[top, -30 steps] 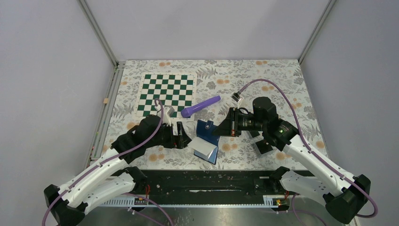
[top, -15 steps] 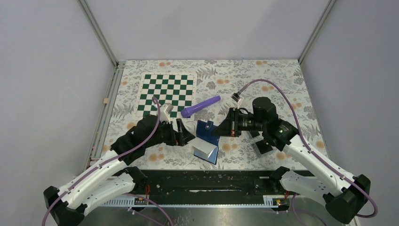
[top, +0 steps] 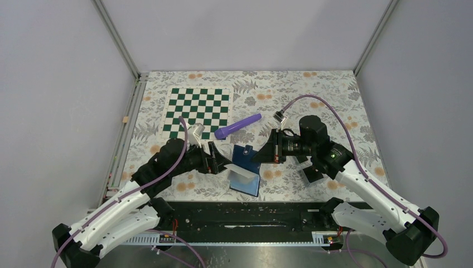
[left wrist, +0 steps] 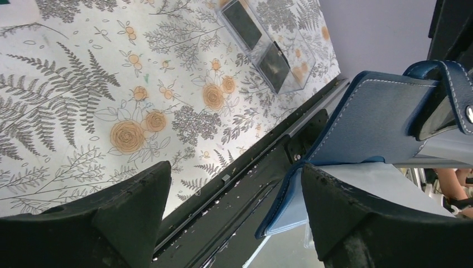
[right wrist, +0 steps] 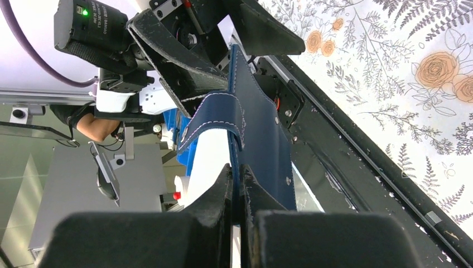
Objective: Put the credit cards into the card holder
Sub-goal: Open the card holder.
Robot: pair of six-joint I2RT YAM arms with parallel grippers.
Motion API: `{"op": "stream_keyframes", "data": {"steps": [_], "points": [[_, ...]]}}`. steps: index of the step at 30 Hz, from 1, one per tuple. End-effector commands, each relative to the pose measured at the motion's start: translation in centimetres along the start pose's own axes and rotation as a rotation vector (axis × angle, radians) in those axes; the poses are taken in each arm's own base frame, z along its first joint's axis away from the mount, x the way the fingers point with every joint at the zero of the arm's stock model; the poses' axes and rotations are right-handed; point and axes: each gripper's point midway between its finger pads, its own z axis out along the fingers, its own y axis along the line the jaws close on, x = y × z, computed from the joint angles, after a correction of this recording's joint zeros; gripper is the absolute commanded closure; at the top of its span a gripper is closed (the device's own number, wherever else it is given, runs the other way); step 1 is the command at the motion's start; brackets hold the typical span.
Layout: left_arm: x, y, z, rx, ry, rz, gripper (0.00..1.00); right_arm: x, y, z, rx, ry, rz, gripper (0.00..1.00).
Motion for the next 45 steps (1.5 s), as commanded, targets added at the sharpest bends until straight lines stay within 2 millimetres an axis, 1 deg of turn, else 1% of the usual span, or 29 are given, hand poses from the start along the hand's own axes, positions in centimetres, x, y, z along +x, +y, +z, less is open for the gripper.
{"op": "stream_keyframes", "data": {"steps": [1,4,7,11,15,17,23,28,30,32,37,40,45], "points": [[-1.8,-4.6,-0.8,0.221,-0.059,0.014,0.14,-0.5,1.5,-0.2,-0.064,-0.016,-0.032,1.0],[-1.9,-5.7,-1.0,0.281,-0.066,0.006,0.14,-0.5,1.8,-0.2,-0.088,-0.007,-0.028,1.0],[-1.8,-6.2,-1.2,0.319,-0.064,0.009,0.13,-0.5,1.9,-0.1,-0.1,-0.004,-0.017,1.0],[-1.9,-6.6,-1.6,0.351,-0.077,0.005,0.13,-0.6,2.0,0.0,-0.102,-0.005,0.005,1.0],[-2.0,-6.4,-1.9,0.358,-0.091,-0.013,0.12,-1.0,1.2,0.2,-0.079,-0.016,0.047,1.0],[-1.8,-6.1,-1.8,0.354,-0.085,-0.022,0.12,-1.1,0.5,0.3,-0.061,-0.025,0.066,1.0],[-0.7,-4.9,-0.8,0.325,-0.035,-0.058,0.13,-0.7,-2.8,0.2,0.064,-0.058,0.123,1.0],[0.3,-3.6,0.5,0.27,0.023,-0.085,0.14,0.2,-6.7,0.1,0.165,-0.102,0.233,1.0],[0.8,-2.9,1.0,0.234,0.057,-0.095,0.14,1.0,-8.4,0.3,0.191,-0.103,0.28,1.0],[1.2,-2.3,1.4,0.201,0.085,-0.104,0.14,1.4,-9.4,0.5,0.194,-0.106,0.322,1.0],[1.6,-1.9,1.9,0.173,0.123,-0.108,0.14,2.0,-10.8,1.2,0.175,-0.093,0.392,1.0],[1.8,-0.9,1.9,0.111,0.14,-0.091,0.14,1.5,-10.5,1.3,0.155,-0.109,0.364,1.0],[2.8,1.0,1.8,0.019,0.187,-0.055,0.14,1.5,-10.6,1.3,0.155,-0.105,0.36,1.0]]}}
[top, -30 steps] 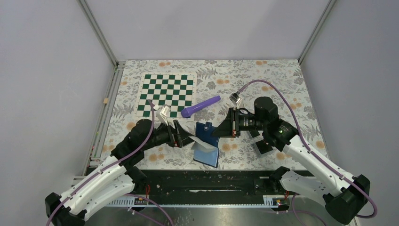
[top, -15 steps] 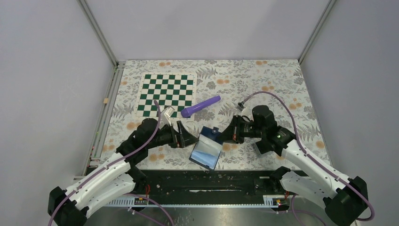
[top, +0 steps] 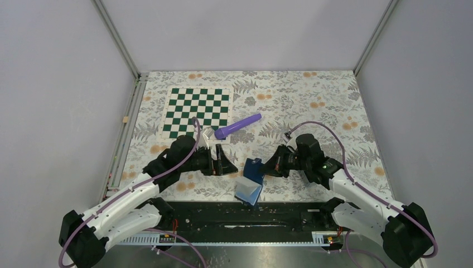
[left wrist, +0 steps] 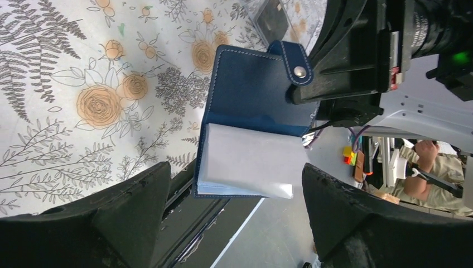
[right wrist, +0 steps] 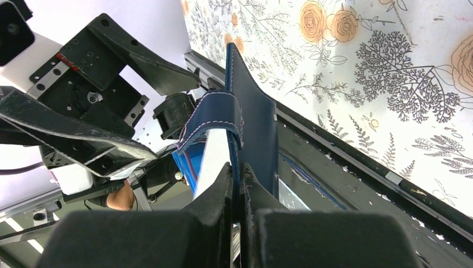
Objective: Put the credit cards into the card holder
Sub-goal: Open the card holder.
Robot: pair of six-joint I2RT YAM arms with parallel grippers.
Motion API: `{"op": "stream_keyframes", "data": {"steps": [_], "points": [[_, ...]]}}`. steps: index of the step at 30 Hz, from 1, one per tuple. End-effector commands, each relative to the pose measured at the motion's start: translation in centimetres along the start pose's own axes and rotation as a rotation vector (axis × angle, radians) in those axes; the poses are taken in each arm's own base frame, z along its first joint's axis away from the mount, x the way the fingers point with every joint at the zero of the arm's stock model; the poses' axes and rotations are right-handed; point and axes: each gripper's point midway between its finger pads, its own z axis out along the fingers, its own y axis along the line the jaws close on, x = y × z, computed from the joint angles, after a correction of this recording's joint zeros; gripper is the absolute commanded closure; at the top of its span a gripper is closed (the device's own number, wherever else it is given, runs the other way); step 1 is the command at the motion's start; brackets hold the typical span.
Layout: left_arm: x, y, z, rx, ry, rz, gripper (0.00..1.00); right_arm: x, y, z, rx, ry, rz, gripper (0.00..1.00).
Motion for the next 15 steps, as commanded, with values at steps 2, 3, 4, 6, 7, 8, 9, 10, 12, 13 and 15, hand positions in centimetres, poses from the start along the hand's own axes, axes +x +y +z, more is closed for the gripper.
{"op": "stream_keyframes", "data": {"steps": [2,3,4,6,7,8,9,10,12,13,15], "points": [[0.0,0.8,-0.4,-0.063,0.025,0.066,0.14,-1.0,1.8,-0.1,-0.064,-0.031,-0.023,1.0],[0.3,1.1,-0.5,-0.076,0.033,0.069,0.14,-1.0,1.7,-0.1,-0.061,-0.031,-0.02,1.0],[0.6,1.5,-0.5,-0.088,0.043,0.07,0.14,-1.0,1.7,-0.1,-0.059,-0.033,-0.017,1.0],[1.1,2.2,-0.7,-0.11,0.059,0.07,0.14,-1.1,1.7,-0.1,-0.057,-0.034,-0.013,1.0],[1.4,2.5,-0.8,-0.121,0.065,0.07,0.14,-1.2,1.7,-0.1,-0.057,-0.034,-0.011,1.0],[1.7,2.8,-0.9,-0.133,0.074,0.071,0.14,-1.3,1.7,-0.1,-0.056,-0.036,-0.011,1.0],[1.9,3.1,-1.1,-0.144,0.078,0.075,0.14,-1.3,1.7,-0.1,-0.053,-0.037,-0.012,1.0],[2.1,3.3,-1.3,-0.151,0.079,0.077,0.14,-1.4,1.6,-0.1,-0.048,-0.039,-0.012,1.0],[2.5,3.4,-1.8,-0.155,0.086,0.084,0.14,-1.5,1.2,-0.2,-0.022,-0.042,-0.009,1.0],[2.6,3.3,-2.0,-0.149,0.083,0.088,0.14,-1.6,1.1,-0.2,-0.012,-0.047,-0.01,1.0],[2.6,2.3,-2.4,-0.106,0.072,0.1,0.14,-1.7,0.9,-0.3,0.005,-0.054,-0.009,1.0]]}}
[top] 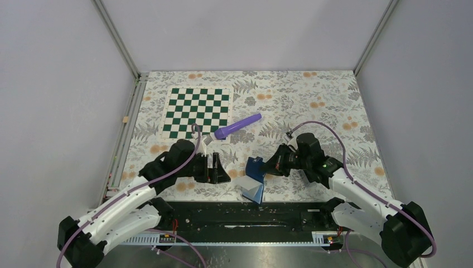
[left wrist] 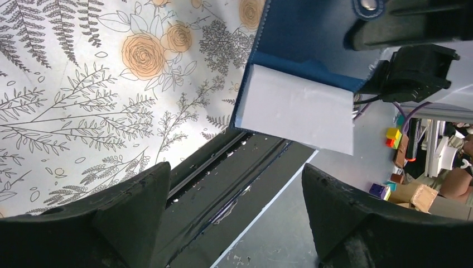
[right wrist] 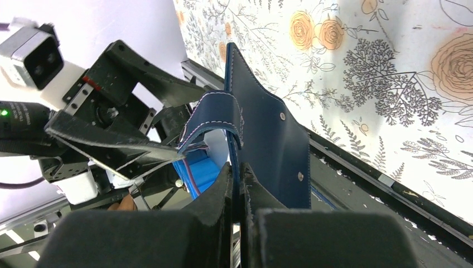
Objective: Put the credit cards into the card holder
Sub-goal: Open the card holder.
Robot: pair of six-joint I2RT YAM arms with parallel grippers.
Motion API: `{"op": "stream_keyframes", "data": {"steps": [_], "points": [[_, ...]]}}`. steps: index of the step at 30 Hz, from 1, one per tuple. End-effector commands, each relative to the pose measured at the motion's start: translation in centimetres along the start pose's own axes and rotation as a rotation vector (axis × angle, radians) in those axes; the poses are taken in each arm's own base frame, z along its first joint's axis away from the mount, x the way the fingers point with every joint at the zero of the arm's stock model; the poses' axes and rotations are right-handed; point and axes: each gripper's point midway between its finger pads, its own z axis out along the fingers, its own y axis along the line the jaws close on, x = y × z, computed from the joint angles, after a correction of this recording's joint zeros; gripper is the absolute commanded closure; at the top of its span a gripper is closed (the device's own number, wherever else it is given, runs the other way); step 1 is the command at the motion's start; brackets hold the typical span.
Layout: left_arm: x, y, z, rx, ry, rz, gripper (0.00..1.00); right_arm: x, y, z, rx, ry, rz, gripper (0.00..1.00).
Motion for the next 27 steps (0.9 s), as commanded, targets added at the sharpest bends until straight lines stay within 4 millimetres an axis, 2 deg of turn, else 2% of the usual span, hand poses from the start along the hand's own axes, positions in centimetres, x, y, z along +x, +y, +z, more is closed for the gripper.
{"op": "stream_keyframes", "data": {"steps": [1,6,9,16,22,27], "points": [[-0.3,-1.5,-1.3,0.062,-0.047,0.058,0.14,-1.1,0.8,-0.4,0.015,-0.038,-0.017,1.0],[-0.9,-4.9,-2.6,0.154,-0.13,0.132,0.14,-1.2,0.3,-0.2,0.045,-0.042,-0.005,1.0],[-1.3,-6.1,-2.7,0.125,-0.179,0.212,0.14,-1.3,0.1,-0.1,0.055,-0.04,0.002,1.0],[-1.0,-8.4,-0.4,-0.063,-0.171,0.405,0.11,-1.2,0.1,-0.3,0.065,-0.038,-0.006,1.0],[-0.6,-9.5,1.4,-0.249,-0.181,0.575,0.02,-1.1,0.0,-0.3,0.068,-0.034,-0.006,1.0],[0.4,-9.8,3.0,-0.314,-0.167,0.641,0.01,-1.0,-0.2,-0.3,0.069,-0.034,-0.001,1.0]]}}
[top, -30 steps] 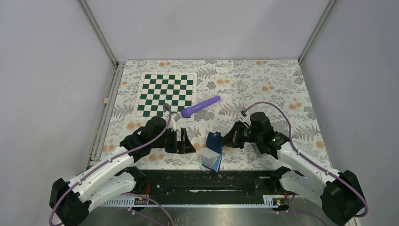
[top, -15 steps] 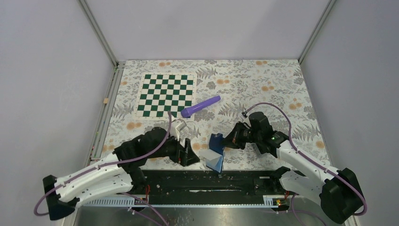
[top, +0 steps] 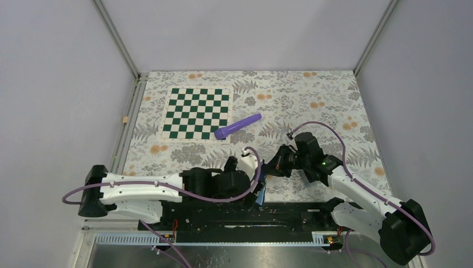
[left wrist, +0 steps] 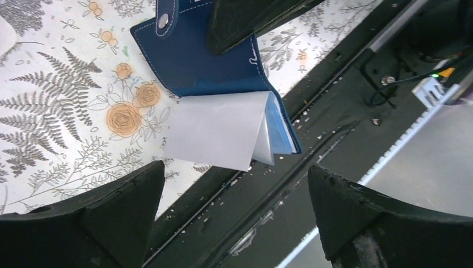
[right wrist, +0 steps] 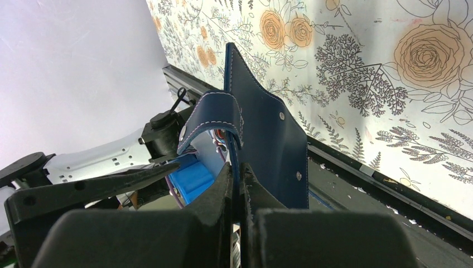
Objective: Put the credit cards into the card holder
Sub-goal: Open the card holder.
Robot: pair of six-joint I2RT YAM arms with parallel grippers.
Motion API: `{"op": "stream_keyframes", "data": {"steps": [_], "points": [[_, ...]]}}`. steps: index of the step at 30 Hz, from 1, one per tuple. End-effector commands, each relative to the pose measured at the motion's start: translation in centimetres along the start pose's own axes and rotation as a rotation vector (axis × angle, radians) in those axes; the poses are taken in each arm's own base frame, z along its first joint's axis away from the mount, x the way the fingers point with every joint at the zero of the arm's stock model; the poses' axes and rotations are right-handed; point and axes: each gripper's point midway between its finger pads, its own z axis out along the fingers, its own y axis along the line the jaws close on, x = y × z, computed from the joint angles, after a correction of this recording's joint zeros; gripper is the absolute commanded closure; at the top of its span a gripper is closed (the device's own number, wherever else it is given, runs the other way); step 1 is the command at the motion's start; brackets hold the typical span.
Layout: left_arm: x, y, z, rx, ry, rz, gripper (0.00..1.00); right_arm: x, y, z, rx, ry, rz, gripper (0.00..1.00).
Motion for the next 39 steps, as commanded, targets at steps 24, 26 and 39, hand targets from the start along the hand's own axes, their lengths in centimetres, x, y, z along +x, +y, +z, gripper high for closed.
{"op": "stream_keyframes", "data": {"steps": [24,26,39], "points": [[2.8,4.0,3.9,-0.337,0.074,0.094,0.06,0.1,1.4,-0.8,-0.048,0.007,-0.064,1.0],[2.5,4.4,3.9,-0.336,0.064,0.084,0.08,0.2,1.3,-0.9,-0.044,0.011,-0.074,1.0],[-0.4,5.0,4.8,-0.305,0.02,0.044,0.06,2.2,1.7,-1.7,-0.098,0.107,-0.117,1.0]]}}
